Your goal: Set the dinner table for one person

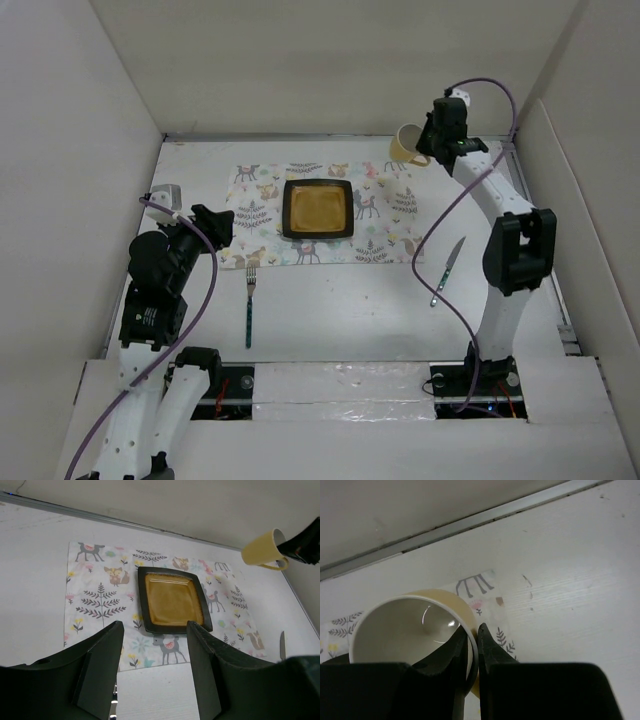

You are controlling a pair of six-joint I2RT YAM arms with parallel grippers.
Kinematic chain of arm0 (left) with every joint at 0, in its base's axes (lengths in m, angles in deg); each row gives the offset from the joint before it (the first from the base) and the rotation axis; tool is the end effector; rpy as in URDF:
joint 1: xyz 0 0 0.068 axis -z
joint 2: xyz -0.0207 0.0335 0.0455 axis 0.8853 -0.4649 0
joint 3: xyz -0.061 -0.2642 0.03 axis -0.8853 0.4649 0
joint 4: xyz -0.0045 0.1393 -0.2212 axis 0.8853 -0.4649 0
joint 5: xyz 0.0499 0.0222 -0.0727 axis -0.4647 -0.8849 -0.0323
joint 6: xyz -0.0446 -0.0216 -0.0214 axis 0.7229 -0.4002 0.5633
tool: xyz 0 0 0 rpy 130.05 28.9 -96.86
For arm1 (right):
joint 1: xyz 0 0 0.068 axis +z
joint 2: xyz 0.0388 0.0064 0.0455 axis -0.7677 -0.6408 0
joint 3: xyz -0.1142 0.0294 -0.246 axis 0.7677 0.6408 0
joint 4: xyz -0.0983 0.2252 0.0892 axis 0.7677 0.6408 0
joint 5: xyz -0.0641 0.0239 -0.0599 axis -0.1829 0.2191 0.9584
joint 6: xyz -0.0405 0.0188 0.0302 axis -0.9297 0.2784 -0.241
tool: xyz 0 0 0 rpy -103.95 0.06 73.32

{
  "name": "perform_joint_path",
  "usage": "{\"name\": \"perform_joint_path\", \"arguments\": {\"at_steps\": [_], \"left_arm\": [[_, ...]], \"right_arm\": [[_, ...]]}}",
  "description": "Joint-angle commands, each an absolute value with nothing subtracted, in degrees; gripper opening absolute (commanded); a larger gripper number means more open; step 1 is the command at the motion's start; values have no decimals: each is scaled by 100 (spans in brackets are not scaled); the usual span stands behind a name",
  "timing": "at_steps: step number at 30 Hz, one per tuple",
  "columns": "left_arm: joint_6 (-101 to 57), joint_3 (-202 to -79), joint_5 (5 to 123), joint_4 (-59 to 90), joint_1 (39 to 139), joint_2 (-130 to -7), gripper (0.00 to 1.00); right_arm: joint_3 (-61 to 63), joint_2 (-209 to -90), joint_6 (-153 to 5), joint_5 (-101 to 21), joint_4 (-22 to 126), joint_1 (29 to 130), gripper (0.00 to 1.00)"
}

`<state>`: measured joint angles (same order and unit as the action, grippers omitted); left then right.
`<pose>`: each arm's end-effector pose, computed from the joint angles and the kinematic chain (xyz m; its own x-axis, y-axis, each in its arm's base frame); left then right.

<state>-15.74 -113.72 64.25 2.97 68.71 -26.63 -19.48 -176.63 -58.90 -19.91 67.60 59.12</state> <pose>0.1339 -0.0204 0.3713 -0.0475 -0.2991 -0.9530 0.2560 0.9186 -0.3011 0.4447 0.0625 0.3227 -0.4186 0.3059 -0.8551 0.2084 0.9488 0.2374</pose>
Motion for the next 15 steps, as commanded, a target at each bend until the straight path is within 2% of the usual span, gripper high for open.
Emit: {"name": "perform_joint_path", "arguments": {"at_steps": [1,7,15], "left_arm": [[-1633,-11457,6475,486,6880,-2644,50],[-1642,-11474,6388,460,6880,-2644,50],[-1642,-11465,6430,451,6880,-2627,50]], "right_arm": [[-2963,-18289,-6175,-1920,7232,6043,0],[-4474,-19334,-6237,-2077,7918,6158,0],[-4916,-19837,-6281,-1972,8165,6158,0]]}}
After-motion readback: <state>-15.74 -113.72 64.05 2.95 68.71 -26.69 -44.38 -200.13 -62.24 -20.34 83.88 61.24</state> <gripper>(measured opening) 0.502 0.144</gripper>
